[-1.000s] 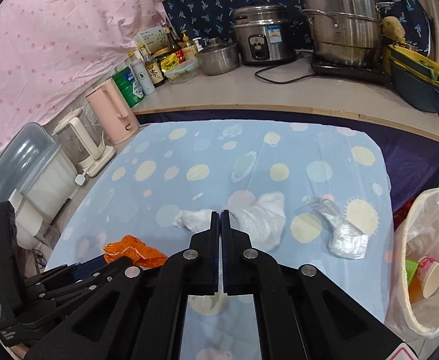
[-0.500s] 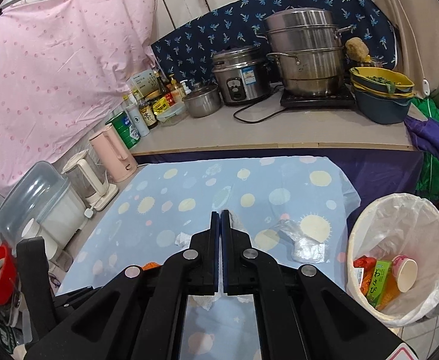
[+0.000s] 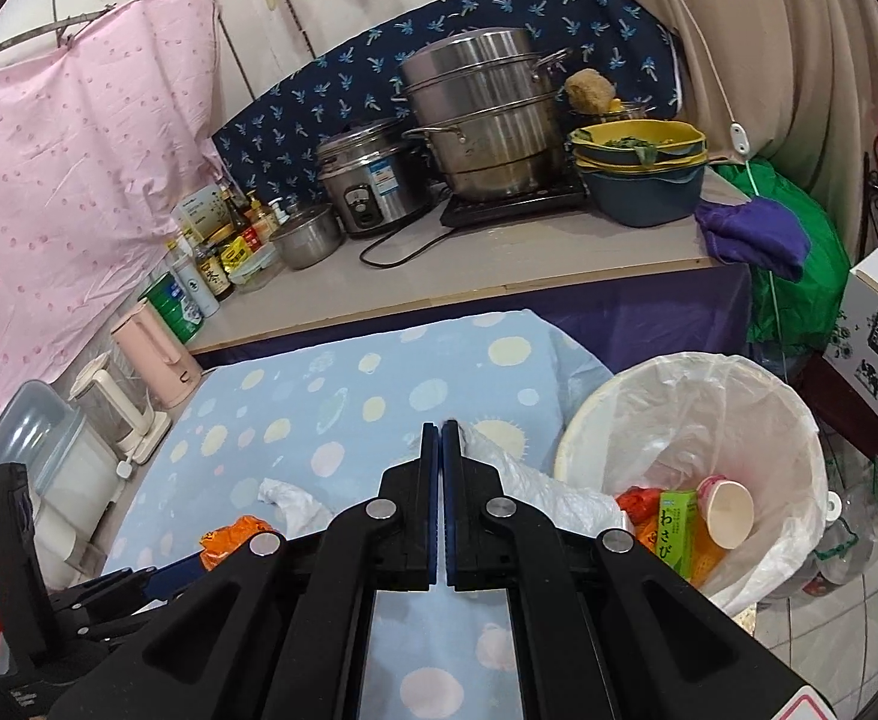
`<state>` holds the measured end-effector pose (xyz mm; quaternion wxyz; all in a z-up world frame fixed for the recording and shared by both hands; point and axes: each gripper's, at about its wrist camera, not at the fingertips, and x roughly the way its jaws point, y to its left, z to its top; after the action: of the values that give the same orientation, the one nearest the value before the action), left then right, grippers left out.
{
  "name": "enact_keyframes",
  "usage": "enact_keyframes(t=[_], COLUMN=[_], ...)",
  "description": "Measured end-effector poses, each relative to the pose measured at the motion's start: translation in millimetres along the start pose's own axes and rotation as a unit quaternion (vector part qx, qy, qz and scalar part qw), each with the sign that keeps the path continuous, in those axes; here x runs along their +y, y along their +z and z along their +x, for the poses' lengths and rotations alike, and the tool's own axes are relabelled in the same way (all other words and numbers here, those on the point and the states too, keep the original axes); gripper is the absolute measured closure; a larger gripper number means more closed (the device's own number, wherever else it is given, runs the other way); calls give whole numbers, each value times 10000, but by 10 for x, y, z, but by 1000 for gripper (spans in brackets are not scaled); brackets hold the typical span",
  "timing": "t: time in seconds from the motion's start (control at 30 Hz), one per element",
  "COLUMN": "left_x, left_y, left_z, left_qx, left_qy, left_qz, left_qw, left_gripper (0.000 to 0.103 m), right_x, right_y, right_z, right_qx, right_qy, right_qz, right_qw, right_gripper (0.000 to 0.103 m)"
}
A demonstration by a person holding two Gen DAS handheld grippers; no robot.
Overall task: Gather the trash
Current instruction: 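Lift the orange bag and tissue and carry both tools over the bin, then open both tools to drop the orange bag and tissue into the bin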
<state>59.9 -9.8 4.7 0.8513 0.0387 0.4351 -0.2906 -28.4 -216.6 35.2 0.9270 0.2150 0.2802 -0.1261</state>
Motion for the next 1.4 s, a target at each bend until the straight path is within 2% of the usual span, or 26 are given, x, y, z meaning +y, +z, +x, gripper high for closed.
enact_keyframes(t=[0.37, 0.87, 1.4], left_x=[-595, -1276, -1810], left_y=[142, 321, 447], left_z=[172, 513, 931], left_qx=[3, 82, 189], left_qy=[-172, -461, -541], left_qz=[483, 919, 1267], left_qw=[9987, 9947, 9903], left_gripper=[67, 67, 67], right_x=[-624, -1309, -1571], right_y=[16, 60, 44], right_z=[-158, -73, 183], right_qx=[-230, -183, 50], right_qy=[-430, -888, -1015], right_qz=[483, 920, 1060], right_qw=[9976, 9916, 9892], right_gripper=[101, 101, 101])
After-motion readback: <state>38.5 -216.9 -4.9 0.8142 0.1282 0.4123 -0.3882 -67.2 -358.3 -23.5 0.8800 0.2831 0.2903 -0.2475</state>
